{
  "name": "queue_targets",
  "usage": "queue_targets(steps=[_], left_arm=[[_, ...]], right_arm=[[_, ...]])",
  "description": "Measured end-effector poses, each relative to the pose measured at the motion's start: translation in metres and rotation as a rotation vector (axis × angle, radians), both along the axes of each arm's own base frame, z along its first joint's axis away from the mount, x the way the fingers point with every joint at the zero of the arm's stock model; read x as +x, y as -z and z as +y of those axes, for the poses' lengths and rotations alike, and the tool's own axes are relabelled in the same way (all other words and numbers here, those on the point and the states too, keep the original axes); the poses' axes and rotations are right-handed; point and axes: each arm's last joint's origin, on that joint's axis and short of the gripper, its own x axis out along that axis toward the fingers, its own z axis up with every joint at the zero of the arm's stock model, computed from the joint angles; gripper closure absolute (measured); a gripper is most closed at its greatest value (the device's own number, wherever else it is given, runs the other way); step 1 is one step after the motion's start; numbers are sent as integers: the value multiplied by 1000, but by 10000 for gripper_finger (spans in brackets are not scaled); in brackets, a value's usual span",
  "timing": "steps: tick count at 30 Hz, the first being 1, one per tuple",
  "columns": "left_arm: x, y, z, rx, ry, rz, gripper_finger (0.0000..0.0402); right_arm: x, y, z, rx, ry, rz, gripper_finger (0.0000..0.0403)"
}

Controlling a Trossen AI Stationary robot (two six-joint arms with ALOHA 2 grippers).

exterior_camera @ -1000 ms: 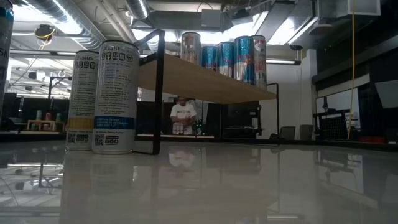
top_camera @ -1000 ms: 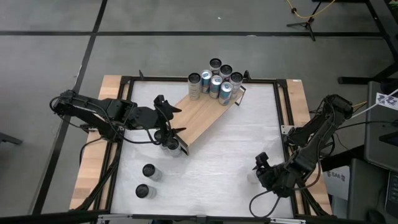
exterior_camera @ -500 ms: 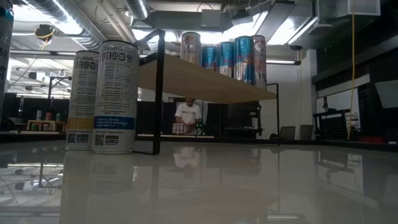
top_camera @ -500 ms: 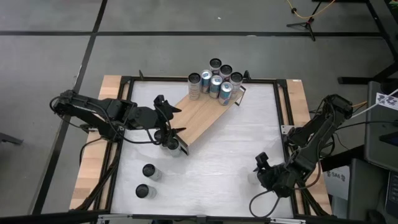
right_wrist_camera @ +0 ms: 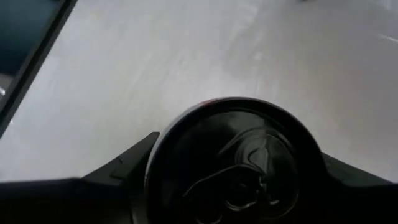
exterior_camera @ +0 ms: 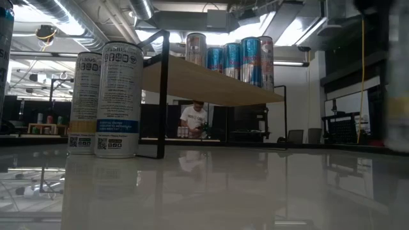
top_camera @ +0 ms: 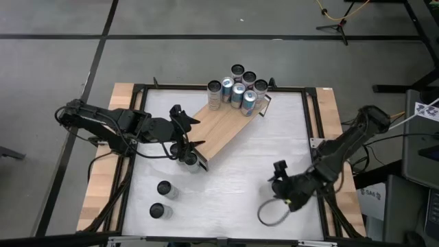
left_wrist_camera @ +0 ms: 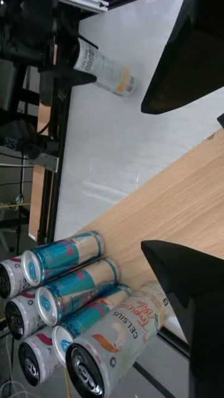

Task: Place canned beverage on shelf
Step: Put the white-yellow soda can on the shelf aligned with the other white-yellow soda can

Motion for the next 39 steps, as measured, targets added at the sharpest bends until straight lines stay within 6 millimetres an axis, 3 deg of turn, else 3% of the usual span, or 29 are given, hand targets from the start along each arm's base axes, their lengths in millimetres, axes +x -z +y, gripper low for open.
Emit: queue_targets(steps=[5,12,18,22,31,39], left_arm=[[0,0,0,0,0,0,59],[0,0,0,0,0,0,59],[0,0,0,0,0,0,59],[0,0,0,0,0,0,59],[1,0,0,4,-7,-5,59],[18,12,3,92,-119,29,59]], right_arm=[[28,-23,-24,13,61,-55,147],[61,-72,-63,20,110,-186,147],[76,-115,-103,23,141,-296,147],[81,-132,-131,13,179,-348,147],[86,-137,-184,-31,260,-368,147],[105,-118,-207,-10,306,-308,147]])
